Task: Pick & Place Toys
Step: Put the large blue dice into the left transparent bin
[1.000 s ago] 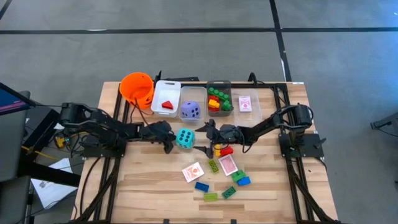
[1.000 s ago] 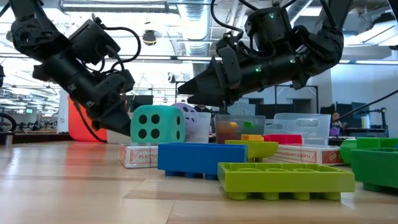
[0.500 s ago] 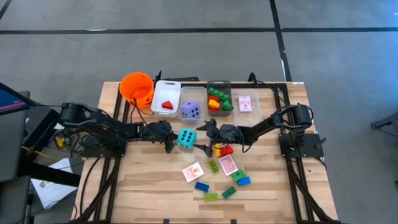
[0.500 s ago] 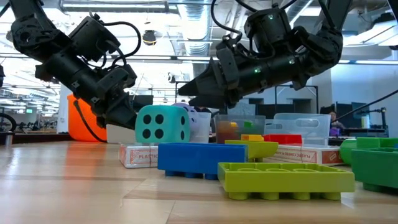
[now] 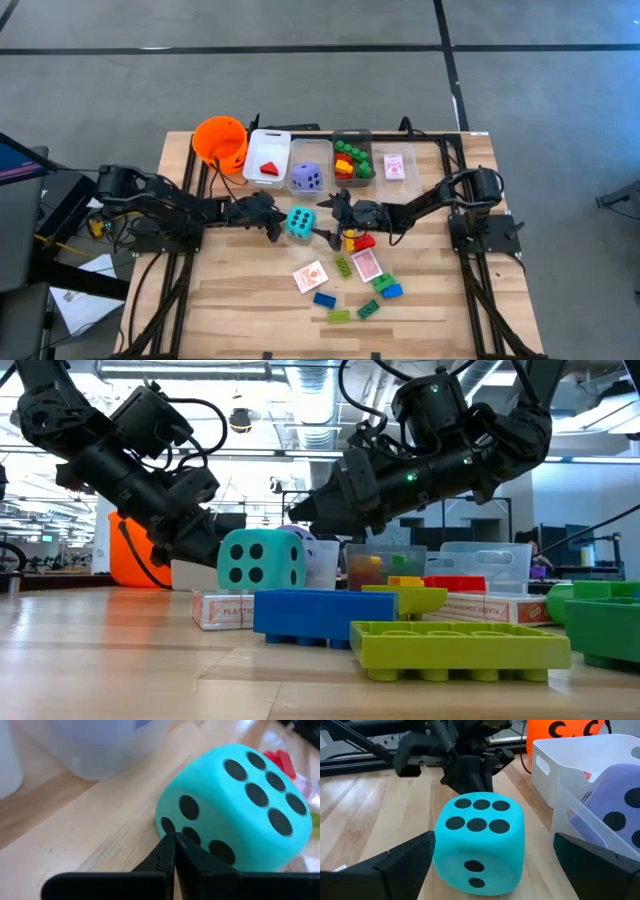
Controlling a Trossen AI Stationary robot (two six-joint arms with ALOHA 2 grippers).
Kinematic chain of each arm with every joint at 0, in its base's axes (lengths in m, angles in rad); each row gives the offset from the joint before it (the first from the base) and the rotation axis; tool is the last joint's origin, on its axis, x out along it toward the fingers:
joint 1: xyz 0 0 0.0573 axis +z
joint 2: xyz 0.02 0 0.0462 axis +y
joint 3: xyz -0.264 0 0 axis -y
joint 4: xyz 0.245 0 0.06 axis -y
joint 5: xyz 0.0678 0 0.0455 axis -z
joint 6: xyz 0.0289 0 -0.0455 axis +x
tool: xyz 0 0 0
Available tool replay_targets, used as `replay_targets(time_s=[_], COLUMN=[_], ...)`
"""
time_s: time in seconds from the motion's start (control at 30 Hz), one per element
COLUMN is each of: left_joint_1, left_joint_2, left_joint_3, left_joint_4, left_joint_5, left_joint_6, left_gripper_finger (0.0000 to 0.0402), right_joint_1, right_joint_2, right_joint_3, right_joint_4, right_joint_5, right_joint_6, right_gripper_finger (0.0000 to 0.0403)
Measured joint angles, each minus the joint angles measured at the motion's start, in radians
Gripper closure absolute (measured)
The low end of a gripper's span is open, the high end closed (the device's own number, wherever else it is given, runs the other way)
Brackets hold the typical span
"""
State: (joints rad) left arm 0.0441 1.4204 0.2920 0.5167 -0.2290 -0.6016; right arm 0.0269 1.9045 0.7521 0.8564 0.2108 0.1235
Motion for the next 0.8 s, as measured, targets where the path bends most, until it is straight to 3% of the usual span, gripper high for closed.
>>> replay_targets(time_s=[0.1, 0.4, 0.53, 0.8], left_joint_1=[-0.015, -0.084, -0.093, -0.074], left_joint_2=[0.000, 0.000, 0.000, 0.000], left_joint_3=[0.000, 0.000, 0.000, 0.000], left_joint_4=[-0.003, -0.003, -0.003, -0.003], left_joint_5=[-0.018, -0.024, 0.021, -0.010], left_joint_6=[-0.063, -0.069, -0.061, 0.005], left_gripper_finger=[0.0402, 0.0402, 0.0402, 0.0402], right_joint_1=[0.001, 0.050, 0.058, 0.056], right_joint_2=[0.000, 0.000, 0.000, 0.000], right_joint_3=[0.000, 0.000, 0.000, 0.000], right_joint_4=[-0.012, -0.011, -0.010, -0.012], right_joint_5=[-0.001, 0.000, 0.015, 0.025], right_joint_6=[0.001, -0.003, -0.003, -0.042], right_gripper_finger=[0.0003, 0.0003, 0.0003, 0.0003])
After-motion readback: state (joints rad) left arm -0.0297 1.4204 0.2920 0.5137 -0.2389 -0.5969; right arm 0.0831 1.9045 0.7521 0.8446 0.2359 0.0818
